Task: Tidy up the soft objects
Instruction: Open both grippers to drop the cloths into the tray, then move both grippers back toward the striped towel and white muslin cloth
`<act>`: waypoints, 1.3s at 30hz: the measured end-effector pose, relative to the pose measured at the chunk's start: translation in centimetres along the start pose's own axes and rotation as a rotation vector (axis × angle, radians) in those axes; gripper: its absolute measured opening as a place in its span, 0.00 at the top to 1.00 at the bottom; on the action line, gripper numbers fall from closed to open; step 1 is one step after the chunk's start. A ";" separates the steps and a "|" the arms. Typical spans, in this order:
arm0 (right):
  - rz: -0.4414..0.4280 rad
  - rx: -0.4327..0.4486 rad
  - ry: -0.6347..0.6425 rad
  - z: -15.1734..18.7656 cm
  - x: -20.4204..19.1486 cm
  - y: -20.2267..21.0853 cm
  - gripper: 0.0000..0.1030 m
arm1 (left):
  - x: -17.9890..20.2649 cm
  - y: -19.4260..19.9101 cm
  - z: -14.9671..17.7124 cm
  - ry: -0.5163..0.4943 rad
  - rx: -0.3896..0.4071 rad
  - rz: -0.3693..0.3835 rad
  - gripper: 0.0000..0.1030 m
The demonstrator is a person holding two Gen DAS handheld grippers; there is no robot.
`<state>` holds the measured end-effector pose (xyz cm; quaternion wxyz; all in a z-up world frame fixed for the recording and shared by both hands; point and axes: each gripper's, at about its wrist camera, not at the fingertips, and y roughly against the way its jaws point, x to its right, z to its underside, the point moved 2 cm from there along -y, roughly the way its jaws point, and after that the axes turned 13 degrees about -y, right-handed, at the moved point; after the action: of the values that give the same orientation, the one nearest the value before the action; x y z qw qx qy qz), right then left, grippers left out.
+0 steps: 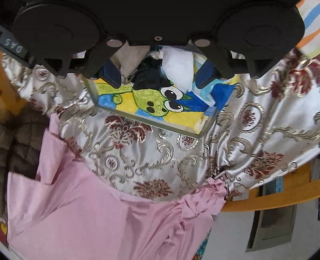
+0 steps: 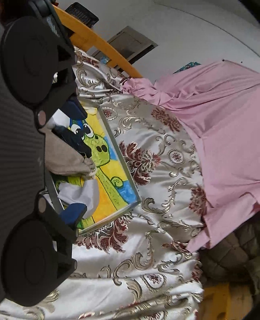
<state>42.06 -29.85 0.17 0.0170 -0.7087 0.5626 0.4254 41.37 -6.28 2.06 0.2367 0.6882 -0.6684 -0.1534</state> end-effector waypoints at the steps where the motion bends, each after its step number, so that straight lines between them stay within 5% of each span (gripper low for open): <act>1: 0.000 0.006 0.011 0.2 -0.3 0.6 0.05 | -0.2 1.0 0.1 0.008 0.011 0.011 0.18; 18: 0.038 0.132 0.211 5.9 -5.2 11.0 0.00 | -2.9 14.3 3.3 -0.022 0.105 0.054 0.04; 28: 0.092 0.274 0.275 10.5 -6.3 16.2 0.00 | -4.6 19.3 6.6 -0.068 0.149 0.093 0.01; 39: 0.102 0.326 0.302 15.0 -6.1 19.1 0.00 | -6.9 22.7 10.0 -0.168 0.176 0.096 0.01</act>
<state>17.76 -24.57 3.13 0.0254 -0.7228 0.6551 0.2183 16.46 -0.55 4.99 0.1255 0.6583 -0.7289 -0.1398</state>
